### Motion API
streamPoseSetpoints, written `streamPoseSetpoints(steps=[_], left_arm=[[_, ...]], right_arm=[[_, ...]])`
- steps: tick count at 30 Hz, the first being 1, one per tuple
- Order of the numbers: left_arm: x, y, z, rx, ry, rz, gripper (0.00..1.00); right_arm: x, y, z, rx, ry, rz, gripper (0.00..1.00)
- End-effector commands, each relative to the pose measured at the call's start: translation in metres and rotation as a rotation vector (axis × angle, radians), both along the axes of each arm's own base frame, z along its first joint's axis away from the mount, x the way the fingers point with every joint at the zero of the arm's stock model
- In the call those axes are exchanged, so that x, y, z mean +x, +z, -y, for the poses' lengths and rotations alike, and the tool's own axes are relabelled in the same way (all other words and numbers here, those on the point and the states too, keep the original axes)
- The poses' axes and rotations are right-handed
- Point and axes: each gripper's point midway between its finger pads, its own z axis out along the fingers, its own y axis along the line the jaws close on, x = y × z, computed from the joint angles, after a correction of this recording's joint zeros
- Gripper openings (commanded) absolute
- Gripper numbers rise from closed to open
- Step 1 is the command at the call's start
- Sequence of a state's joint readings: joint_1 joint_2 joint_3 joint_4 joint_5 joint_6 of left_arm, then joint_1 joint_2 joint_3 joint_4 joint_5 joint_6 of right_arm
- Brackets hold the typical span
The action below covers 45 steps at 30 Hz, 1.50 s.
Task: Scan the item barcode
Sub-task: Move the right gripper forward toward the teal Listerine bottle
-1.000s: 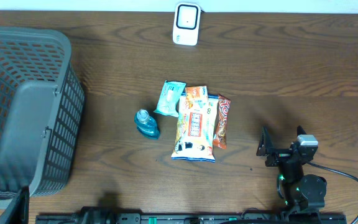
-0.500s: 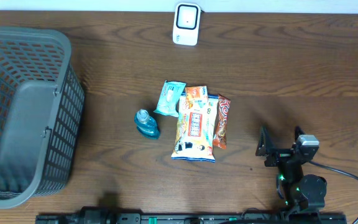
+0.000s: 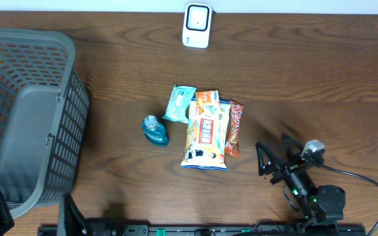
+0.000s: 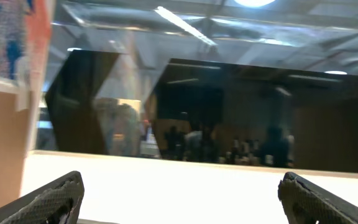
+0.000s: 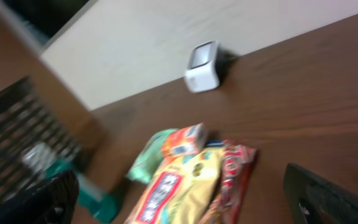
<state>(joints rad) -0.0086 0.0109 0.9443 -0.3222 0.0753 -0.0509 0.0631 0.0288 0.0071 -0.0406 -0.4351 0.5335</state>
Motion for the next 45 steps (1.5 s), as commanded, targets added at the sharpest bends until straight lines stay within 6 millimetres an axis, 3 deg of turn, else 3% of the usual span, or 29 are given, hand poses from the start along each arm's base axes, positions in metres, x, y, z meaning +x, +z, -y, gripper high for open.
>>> streamPoseSetpoints(steps=[1,8,20,35,45], left_arm=[[0.005,-0.006,-0.015,-0.024,0.107,-0.007,1.0],[0.034,-0.034,-0.014,-0.017,0.104,-0.096,1.0],[0.086,-0.12,0.034,0.087,-0.171,-0.35,1.0],[0.144,-0.223,0.031,0.013,-0.192,-0.535,1.0],[0.162,-0.303,0.029,-0.011,-0.187,-0.7,1.0]], right_arm=[[-0.018,0.0,-0.027,0.022,0.187,-0.011,0.99],[-0.026,0.0,-0.036,0.026,0.258,-0.012,0.99],[-0.026,0.0,-0.036,0.016,0.258,-0.008,0.99],[-0.026,-0.001,-0.036,0.017,0.259,-0.009,0.99],[-0.032,0.0,-0.042,0.024,0.305,-0.013,0.99]])
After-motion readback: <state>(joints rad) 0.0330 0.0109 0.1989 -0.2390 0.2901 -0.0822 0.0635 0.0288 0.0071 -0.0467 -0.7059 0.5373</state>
